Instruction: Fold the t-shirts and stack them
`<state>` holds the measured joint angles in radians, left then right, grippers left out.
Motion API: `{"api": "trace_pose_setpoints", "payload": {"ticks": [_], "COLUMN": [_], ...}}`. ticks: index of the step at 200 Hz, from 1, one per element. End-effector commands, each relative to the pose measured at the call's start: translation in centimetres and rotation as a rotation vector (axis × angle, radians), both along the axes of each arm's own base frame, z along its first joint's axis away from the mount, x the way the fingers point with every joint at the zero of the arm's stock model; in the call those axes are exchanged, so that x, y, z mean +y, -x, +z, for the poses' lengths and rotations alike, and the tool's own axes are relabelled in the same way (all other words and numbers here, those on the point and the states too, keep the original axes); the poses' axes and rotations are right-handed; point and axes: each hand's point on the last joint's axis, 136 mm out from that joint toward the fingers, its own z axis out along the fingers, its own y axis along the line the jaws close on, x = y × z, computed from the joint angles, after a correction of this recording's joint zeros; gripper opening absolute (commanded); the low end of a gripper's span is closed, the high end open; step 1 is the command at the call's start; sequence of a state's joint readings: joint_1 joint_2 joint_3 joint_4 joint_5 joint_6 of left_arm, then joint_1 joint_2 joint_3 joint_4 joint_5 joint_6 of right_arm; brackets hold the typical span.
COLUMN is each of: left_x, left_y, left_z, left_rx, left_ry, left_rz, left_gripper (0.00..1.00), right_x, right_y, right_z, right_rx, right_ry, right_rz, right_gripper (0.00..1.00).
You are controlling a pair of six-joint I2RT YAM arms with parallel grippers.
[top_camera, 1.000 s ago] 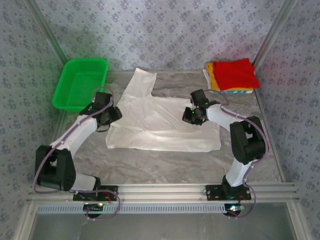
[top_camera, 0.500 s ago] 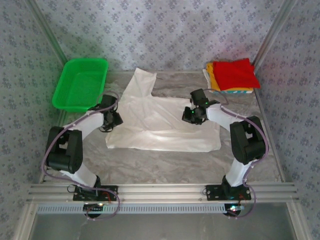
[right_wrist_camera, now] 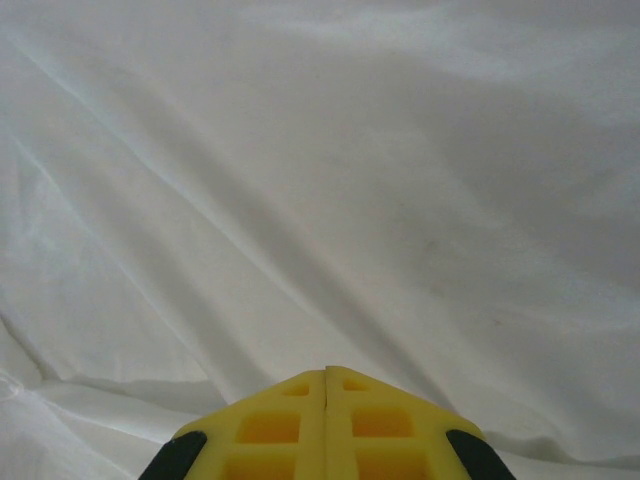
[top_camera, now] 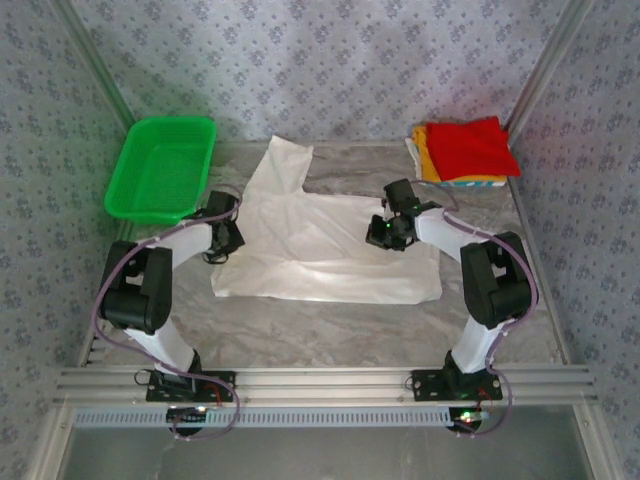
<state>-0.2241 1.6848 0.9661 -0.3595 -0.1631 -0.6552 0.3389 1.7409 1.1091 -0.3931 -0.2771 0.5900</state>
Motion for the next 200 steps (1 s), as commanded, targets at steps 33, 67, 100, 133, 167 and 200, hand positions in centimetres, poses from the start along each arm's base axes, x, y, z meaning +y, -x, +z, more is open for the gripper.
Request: {"api": "trace_pose_setpoints", "payload": {"ticks": [33,67,100,133,167,200], "left_x": [-1.0,-4.0,-8.4,-12.2,-16.4,-17.2], "left_y": [-3.1,-5.5,-9.0,-11.9,-12.7,-11.4], "left_z": [4.1,5.1,5.4,5.9,10.8,15.1], "left_rx": [-0.088,-0.097,-0.099,-0.096,-0.231,-0.343], "left_ry": [-0.054,-0.065,-0.079,-0.137,-0.099,-0.043], "left_rz": [-0.044,-0.114,-0.214,-0.316,-0.405,-0.430], "left_gripper": [0.00,0.00,0.00,0.17,0.19,0.21], "right_x": [0.4,0.5,0.6,0.8,0.5,0.6], "right_y": [0.7,0.8,0.7,0.6,0.7,0.3], "right_z": [0.8,0.7,0.5,0.7,0.7,1.0], "right_rx": [-0.007,-0.005,0.001,0.001,0.006,-0.003], "right_ry": [-0.009,-0.013,-0.021,-0.032,-0.024,-0.032], "right_rz": [0.027,0.028,0.027,0.028,0.026,0.031], "right_gripper": [0.00,0.00,0.00,0.01,0.01,0.01]}}
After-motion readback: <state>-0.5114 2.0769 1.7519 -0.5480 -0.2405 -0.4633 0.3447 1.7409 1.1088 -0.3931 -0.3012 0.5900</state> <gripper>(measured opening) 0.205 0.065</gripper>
